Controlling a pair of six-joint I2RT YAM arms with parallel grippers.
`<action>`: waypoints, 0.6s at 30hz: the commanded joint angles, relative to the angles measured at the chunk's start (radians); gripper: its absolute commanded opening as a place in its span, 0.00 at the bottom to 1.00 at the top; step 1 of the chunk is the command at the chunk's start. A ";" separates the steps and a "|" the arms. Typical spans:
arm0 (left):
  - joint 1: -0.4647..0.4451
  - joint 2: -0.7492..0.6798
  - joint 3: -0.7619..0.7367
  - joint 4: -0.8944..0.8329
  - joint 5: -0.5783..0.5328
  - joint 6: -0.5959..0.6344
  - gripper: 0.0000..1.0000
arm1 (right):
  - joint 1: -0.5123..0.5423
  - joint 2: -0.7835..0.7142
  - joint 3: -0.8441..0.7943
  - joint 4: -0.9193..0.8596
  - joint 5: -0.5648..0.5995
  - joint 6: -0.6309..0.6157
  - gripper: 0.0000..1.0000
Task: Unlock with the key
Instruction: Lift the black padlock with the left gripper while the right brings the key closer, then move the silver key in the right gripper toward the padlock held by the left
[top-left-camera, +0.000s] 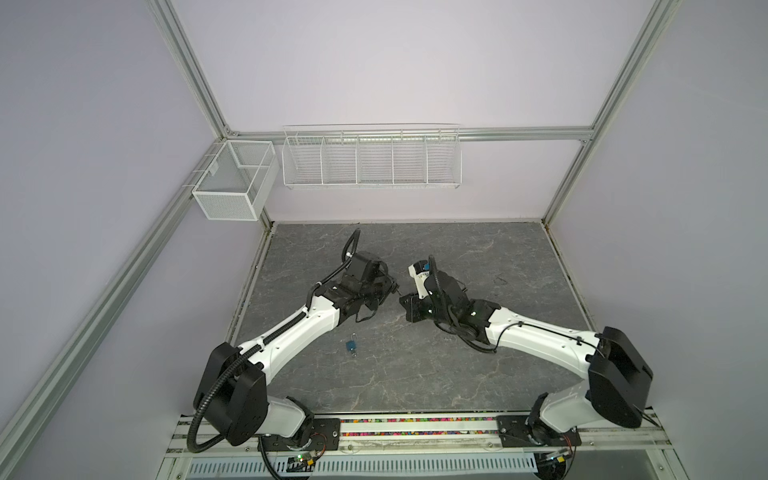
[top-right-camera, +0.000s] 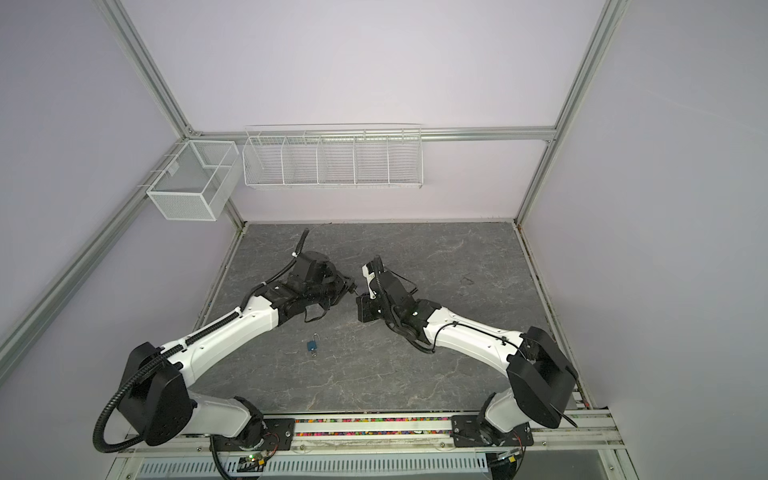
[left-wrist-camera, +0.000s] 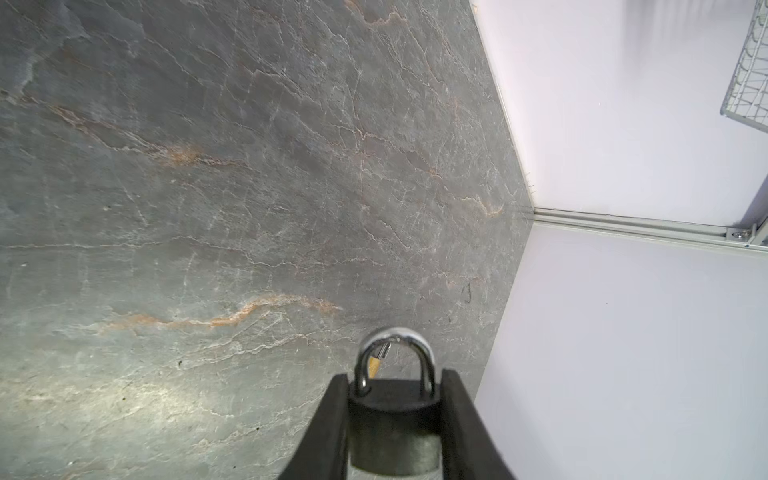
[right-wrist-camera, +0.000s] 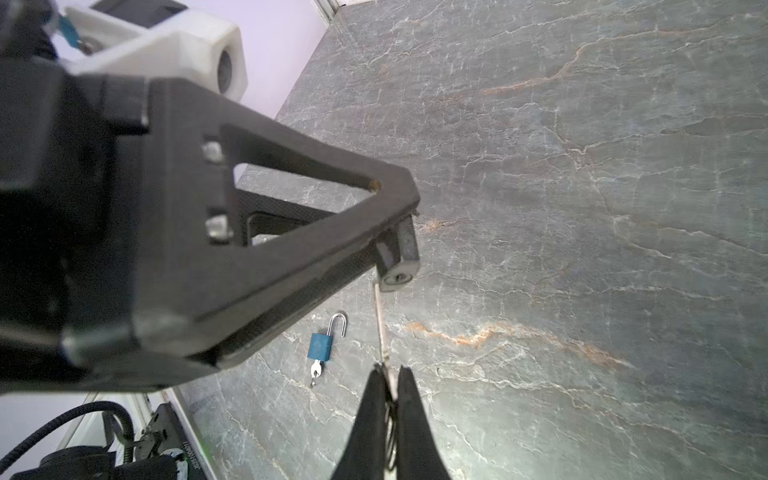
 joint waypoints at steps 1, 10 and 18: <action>0.008 -0.016 -0.007 0.027 0.006 -0.018 0.00 | 0.007 0.012 0.017 -0.036 0.028 -0.013 0.06; 0.013 -0.021 -0.009 0.031 0.011 -0.018 0.00 | 0.005 0.021 0.043 -0.056 0.040 -0.035 0.06; 0.013 -0.024 -0.011 0.040 0.016 -0.021 0.00 | 0.002 0.043 0.063 -0.059 0.033 -0.032 0.06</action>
